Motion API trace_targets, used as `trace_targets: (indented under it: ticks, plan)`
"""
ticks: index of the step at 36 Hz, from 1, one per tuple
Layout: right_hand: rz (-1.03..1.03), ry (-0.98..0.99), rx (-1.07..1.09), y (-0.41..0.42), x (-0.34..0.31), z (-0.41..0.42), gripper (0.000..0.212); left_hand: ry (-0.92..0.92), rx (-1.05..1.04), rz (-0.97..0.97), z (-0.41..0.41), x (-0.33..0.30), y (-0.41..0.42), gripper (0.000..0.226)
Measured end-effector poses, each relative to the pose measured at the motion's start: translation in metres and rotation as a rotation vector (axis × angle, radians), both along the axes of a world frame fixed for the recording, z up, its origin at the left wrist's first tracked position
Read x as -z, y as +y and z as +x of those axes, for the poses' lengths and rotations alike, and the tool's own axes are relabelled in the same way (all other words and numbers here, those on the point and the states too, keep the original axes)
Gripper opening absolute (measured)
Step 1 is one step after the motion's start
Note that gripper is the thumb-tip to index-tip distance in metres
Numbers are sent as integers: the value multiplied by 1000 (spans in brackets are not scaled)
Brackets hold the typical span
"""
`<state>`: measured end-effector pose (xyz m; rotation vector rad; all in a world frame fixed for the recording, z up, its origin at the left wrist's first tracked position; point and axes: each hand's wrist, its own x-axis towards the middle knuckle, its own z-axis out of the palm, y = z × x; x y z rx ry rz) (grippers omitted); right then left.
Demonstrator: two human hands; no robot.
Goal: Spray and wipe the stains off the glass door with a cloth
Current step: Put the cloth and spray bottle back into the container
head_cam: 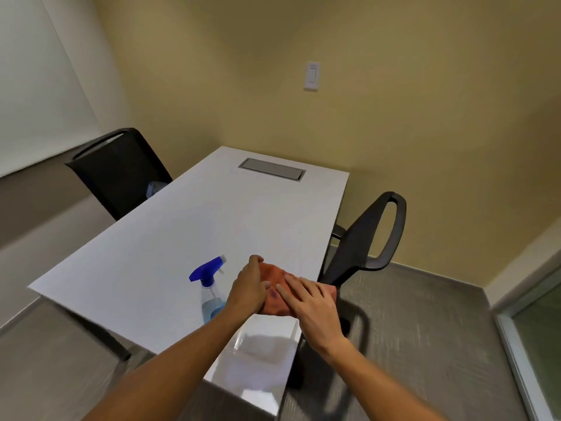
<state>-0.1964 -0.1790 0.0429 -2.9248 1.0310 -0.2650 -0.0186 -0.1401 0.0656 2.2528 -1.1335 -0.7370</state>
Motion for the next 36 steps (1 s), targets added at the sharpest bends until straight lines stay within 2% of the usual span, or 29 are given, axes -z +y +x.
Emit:
trace_targets:
  ticks: [4,7,11,13,15,22,26,30,36]
  plan:
    - [88,127,63,-2,21,21,80,-72,61,9,15,14,-10,52]
    - [97,169,86,-4,37,39,84,-105,114,15,21,25,-18,41]
    - [98,197,112,-8,52,58,97,-175,130,-77,31,40,-28,29]
    - [97,227,118,-10,57,65,104,-181,110,-88,36,44,-32,31]
    - [91,272,126,-12,60,70,107,-109,69,-71,37,45,-34,36]
    - [46,357,144,-14,74,84,99,7,1,-74,41,65,-40,36]
    - [27,318,154,-20,78,82,96,21,-4,-177,42,77,-45,28]
    - [83,295,182,-30,89,81,89,-11,-10,-133,39,88,-51,49]
    - [243,315,158,-27,112,80,81,-83,102,-38,42,104,-55,43]
